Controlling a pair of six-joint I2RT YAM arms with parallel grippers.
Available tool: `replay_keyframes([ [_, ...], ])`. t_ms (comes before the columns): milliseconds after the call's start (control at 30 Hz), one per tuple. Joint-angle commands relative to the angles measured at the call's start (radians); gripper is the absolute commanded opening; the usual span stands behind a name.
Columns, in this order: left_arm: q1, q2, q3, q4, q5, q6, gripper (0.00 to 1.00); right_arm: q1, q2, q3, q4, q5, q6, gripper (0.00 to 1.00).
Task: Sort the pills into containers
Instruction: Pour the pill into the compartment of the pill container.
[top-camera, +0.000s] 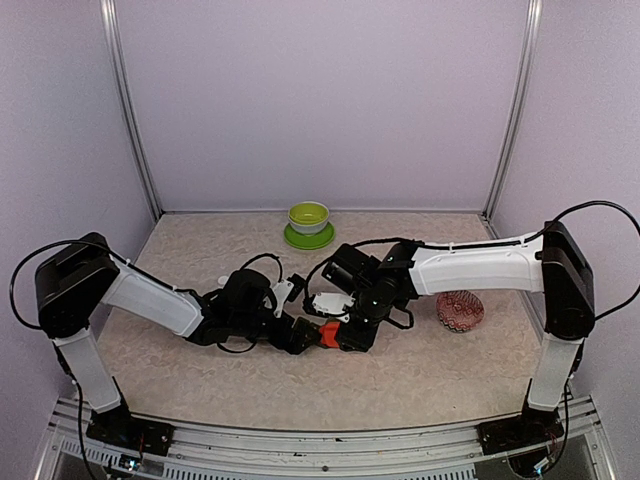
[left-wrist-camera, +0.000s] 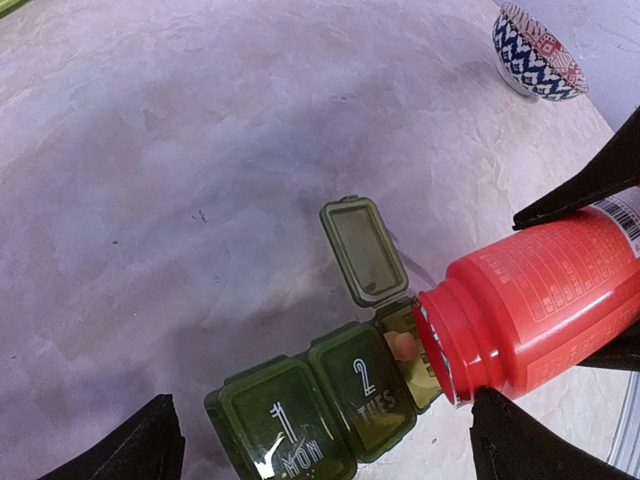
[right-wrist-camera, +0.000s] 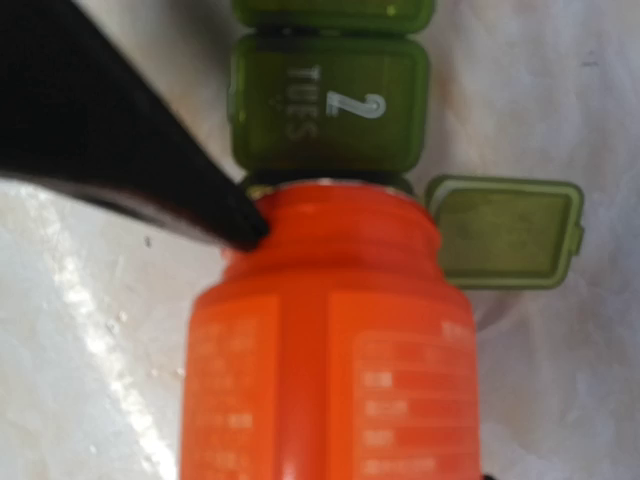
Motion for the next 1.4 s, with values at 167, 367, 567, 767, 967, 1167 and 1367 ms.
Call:
replay_keyframes([
  [167, -0.002, -0.020, -0.016, 0.059, -0.041, 0.004, 0.97, 0.047, -0.076, 0.055, 0.176, -0.120, -0.026, 0.06],
  [367, -0.002, -0.030, -0.024, 0.074, -0.042, 0.001, 0.97, 0.047, -0.102, 0.041, 0.202, -0.122, -0.028, 0.06],
  [567, -0.002, -0.024, -0.022, 0.071, -0.041, 0.003, 0.97, 0.047, -0.100, 0.030, 0.206, -0.131, -0.030, 0.06],
  [767, -0.002, 0.012, 0.010, 0.028, -0.041, 0.001, 0.97, 0.047, -0.074, 0.017, 0.200, -0.143, -0.025, 0.06],
  [967, -0.002, 0.040, 0.030, 0.001, -0.041, -0.003, 0.97, 0.047, -0.029, 0.020, 0.181, -0.149, -0.020, 0.06],
  [1167, -0.001, 0.048, 0.041, -0.013, -0.041, -0.001, 0.97, 0.047, -0.031, 0.037, 0.177, -0.151, -0.027, 0.06],
  [1367, 0.001, -0.013, -0.009, 0.042, -0.057, -0.002, 0.97, 0.047, -0.048, 0.049, 0.196, -0.150, -0.036, 0.06],
])
